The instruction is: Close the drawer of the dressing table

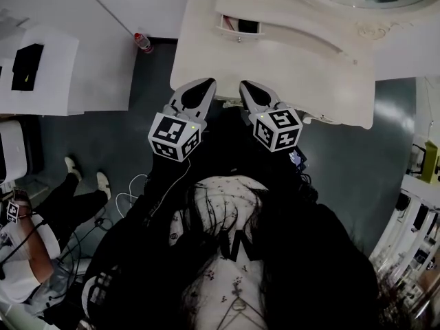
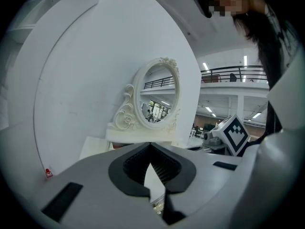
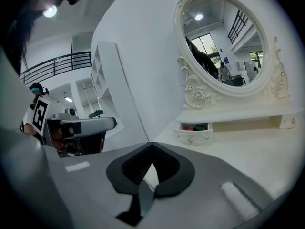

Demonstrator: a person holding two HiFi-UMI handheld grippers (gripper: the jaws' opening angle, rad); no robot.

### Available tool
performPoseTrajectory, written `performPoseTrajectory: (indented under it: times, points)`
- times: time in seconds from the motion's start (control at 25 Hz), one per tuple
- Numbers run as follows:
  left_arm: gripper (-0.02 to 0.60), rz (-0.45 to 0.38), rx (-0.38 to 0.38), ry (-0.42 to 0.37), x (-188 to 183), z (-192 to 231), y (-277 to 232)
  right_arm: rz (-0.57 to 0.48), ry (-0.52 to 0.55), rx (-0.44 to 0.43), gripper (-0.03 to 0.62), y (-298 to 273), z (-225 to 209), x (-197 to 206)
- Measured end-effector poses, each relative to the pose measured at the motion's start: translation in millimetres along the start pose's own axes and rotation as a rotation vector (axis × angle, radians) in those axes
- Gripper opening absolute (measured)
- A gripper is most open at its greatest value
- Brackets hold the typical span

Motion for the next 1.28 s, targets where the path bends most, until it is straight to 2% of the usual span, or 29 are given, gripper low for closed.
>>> performPoseTrajectory:
  times: [0.4, 0.6, 0.8, 1.28]
  points:
    - [0.0, -0.019, -0.053, -0.003, -11, 12, -22, -0.004, 0.038, 0.001, 0.008, -27, -36, -20]
    - [0.0, -0.016, -0.071, -0.008, -16, 15, -39, 0.037, 0.057, 0.027, 0.009, -49, -66, -18]
    - [0.0, -0.004, -0.084, -0.021, -21, 18, -53, 0.081, 0.044, 0.014, 0.009, -76, -89, -10]
    - [0.0, 0.03, -0.133, -0.044, -29, 29, -68, 0.212, 0.077, 0.011, 0.009, -144, -123, 12]
Point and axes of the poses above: the fingertips, and each gripper's own axes: y backward along the fingers, z to its left, x out of its underside, the point moved 9 cm from there along y, backward along the fingers, and after that the axes turned 7 degrees about -z, right-handed, at the moved point
